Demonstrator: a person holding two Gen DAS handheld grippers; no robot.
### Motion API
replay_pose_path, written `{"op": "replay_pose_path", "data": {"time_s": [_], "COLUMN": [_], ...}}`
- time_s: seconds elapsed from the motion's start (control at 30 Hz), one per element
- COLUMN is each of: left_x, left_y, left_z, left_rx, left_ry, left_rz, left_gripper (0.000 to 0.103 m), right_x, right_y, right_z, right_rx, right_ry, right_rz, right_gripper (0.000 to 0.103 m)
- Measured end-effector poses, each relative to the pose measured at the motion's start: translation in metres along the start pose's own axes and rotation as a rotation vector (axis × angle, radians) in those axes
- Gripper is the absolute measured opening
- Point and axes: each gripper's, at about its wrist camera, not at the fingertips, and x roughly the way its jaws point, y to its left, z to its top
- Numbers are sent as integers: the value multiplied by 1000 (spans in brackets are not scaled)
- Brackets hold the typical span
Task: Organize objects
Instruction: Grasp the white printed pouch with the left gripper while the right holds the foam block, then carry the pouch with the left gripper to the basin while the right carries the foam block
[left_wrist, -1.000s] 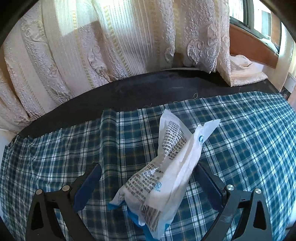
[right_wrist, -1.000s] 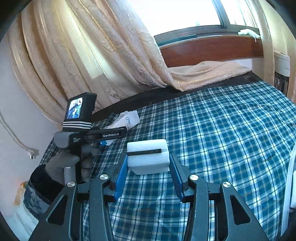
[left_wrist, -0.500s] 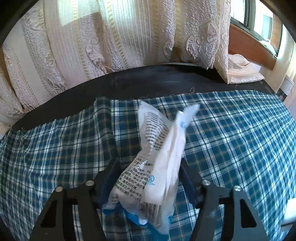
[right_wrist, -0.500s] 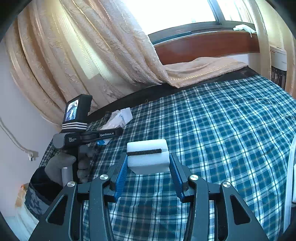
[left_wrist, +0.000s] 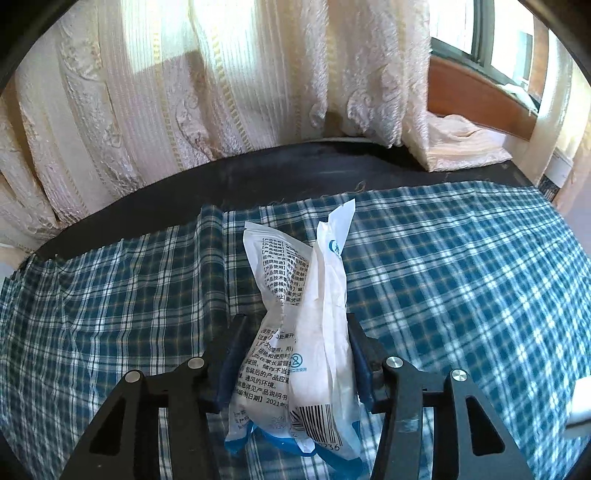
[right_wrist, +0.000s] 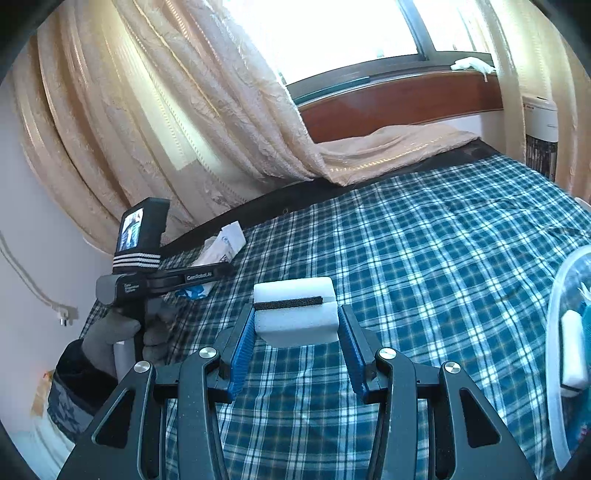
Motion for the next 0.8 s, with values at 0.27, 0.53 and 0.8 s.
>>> {"op": "replay_pose_path", "data": {"time_s": [0.27, 0.53, 0.8], "left_x": [-23, -47, -68], "left_y": [-20, -55, -97], "left_z": [-7, -17, -26], "left_rx": [28, 84, 147], "left_ry": [-32, -64, -82], "left_rz": [-29, -84, -159], "left_gripper": [54, 54, 54], "right_x": [-28, -61, -102], "right_y": [-13, -37, -78], "right_z": [-5, -7, -7], "right_rx": [27, 65, 128], "right_ry": [-43, -94, -154], "right_rz": [-24, -79, -186], "right_gripper": [46, 46, 46]}}
